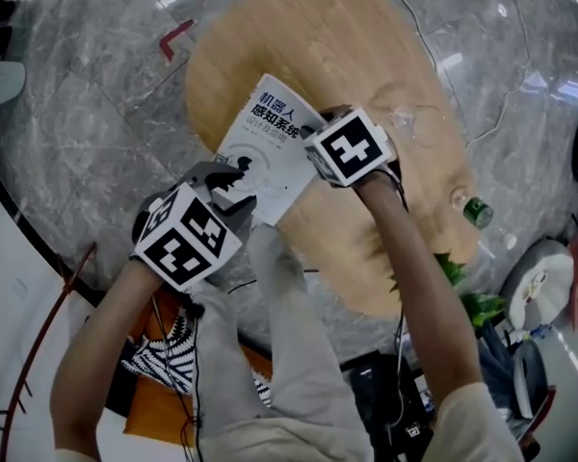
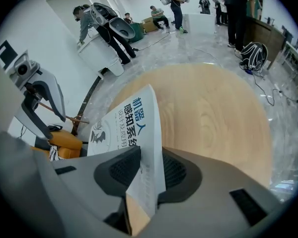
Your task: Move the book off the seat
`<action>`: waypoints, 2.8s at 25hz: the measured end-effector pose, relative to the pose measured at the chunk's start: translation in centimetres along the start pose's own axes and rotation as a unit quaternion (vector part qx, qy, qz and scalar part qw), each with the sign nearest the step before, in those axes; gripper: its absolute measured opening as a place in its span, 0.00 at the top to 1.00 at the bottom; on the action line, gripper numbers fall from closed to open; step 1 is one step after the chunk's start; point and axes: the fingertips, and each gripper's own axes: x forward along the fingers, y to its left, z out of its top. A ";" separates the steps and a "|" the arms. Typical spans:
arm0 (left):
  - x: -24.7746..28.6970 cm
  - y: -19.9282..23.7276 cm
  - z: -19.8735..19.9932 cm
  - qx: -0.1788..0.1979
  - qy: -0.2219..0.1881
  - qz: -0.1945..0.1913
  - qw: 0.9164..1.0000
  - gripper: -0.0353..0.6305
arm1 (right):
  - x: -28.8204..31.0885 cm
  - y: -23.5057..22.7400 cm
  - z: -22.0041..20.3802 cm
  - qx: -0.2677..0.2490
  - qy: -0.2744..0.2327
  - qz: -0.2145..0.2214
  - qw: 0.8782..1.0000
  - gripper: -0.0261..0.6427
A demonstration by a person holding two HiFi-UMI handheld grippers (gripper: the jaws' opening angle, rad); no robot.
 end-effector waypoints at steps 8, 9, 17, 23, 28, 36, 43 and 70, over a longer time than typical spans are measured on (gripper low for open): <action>-0.3 -1.2 -0.3 0.005 0.010 -0.005 1.000 0.72 | 0.5 -1.5 -1.5 -0.016 0.017 -0.081 0.996 0.75; -0.4 -1.2 -0.2 0.006 0.010 -0.006 1.000 0.72 | 0.5 -2.0 -1.4 -0.026 0.016 -0.096 0.995 0.75; -0.5 -1.6 0.9 0.015 0.016 -0.015 1.000 0.72 | -0.3 -3.0 -1.5 -0.014 0.002 -0.108 0.994 0.75; -1.1 -2.2 1.9 0.015 0.015 -0.016 1.000 0.72 | -1.6 -2.1 -2.0 0.005 -0.009 -0.099 0.995 0.76; -2.7 -2.7 2.2 0.000 0.007 -0.006 1.000 0.78 | -3.3 -0.7 -2.1 0.021 -0.032 -0.100 0.994 0.79; -5.2 -4.5 1.3 0.012 0.029 0.008 0.999 0.88 | -6.4 0.1 -2.6 0.012 -0.059 -0.142 0.988 0.94; -9.4 -7.4 2.6 -0.022 -0.021 0.012 0.999 0.93 | -9.6 3.7 -2.8 0.023 -0.071 -0.136 0.988 0.95; -32.7 -16.5 -5.6 -0.121 -0.137 0.113 0.977 0.93 | -27.2 23.5 5.4 0.028 -0.180 -0.035 0.983 0.95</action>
